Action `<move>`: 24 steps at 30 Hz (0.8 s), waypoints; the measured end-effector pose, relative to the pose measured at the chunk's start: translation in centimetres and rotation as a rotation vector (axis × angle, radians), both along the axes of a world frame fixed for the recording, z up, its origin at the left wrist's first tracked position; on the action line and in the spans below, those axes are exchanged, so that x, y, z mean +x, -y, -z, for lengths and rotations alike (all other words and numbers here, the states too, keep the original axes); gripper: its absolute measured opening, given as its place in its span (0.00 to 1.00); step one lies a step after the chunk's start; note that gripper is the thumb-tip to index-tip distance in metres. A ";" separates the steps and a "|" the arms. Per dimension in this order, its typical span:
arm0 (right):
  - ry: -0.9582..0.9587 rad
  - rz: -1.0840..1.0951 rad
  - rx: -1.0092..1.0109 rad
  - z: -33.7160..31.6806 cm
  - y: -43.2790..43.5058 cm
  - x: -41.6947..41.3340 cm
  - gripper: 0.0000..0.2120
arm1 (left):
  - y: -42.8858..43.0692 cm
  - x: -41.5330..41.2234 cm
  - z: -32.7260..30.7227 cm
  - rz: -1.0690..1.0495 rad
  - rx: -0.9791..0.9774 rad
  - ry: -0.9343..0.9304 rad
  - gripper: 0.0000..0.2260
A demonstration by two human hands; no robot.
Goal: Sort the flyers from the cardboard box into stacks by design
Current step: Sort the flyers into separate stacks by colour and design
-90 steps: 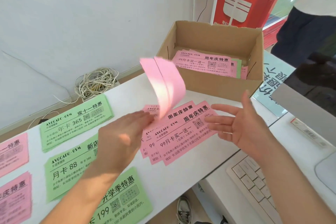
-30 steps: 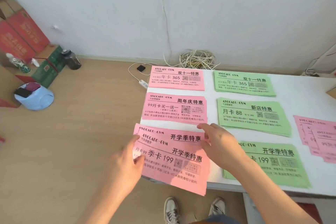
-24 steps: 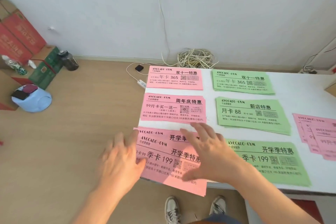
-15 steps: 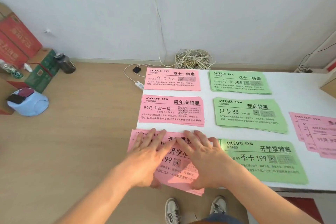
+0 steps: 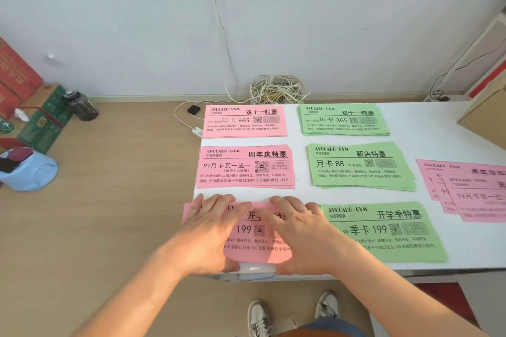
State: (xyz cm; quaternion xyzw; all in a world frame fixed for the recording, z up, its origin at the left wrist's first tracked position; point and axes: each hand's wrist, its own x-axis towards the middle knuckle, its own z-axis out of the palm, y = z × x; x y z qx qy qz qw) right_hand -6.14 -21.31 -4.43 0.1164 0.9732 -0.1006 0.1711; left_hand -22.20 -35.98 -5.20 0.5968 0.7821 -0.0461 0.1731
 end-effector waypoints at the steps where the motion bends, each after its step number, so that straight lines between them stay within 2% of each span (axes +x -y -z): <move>1: -0.007 0.019 -0.031 -0.1 -0.2 0.2 0.50 | 0.0 -0.1 -0.1 -0.003 -0.002 0.001 0.50; 3: -0.061 0.100 -0.121 -0.7 -0.7 0.7 0.49 | 0.0 0.0 -0.5 0.003 -0.028 0.013 0.52; 5: -0.196 0.234 -0.202 -1.7 -1.5 1.6 0.42 | -0.6 0.2 -1.2 -0.016 -0.005 0.050 0.49; 8: -0.422 0.434 -0.219 -3.1 -3.5 3.5 0.30 | -2.6 0.7 -2.7 -0.068 0.290 0.112 0.31; 10: -0.511 0.546 -0.214 -3.7 -5.1 5.1 0.25 | -4.7 1.5 -3.6 -0.073 0.523 0.133 0.17; 13: -0.571 0.665 -0.176 -4.4 -7.7 8.0 0.24 | -8.5 4.2 -5.3 -0.003 0.681 0.165 0.12; 18: -0.546 0.772 -0.135 -4.9 -12.3 14.1 0.26 | -15.4 10.1 -6.2 0.171 0.681 0.194 0.12; 21: -0.442 0.815 -0.112 -3.9 -15.4 18.3 0.27 | -19.9 14.2 -5.5 0.268 0.609 0.224 0.10; 24: -0.326 0.866 -0.063 -2.0 -18.6 22.4 0.29 | -24.4 18.6 -4.1 0.367 0.458 0.211 0.13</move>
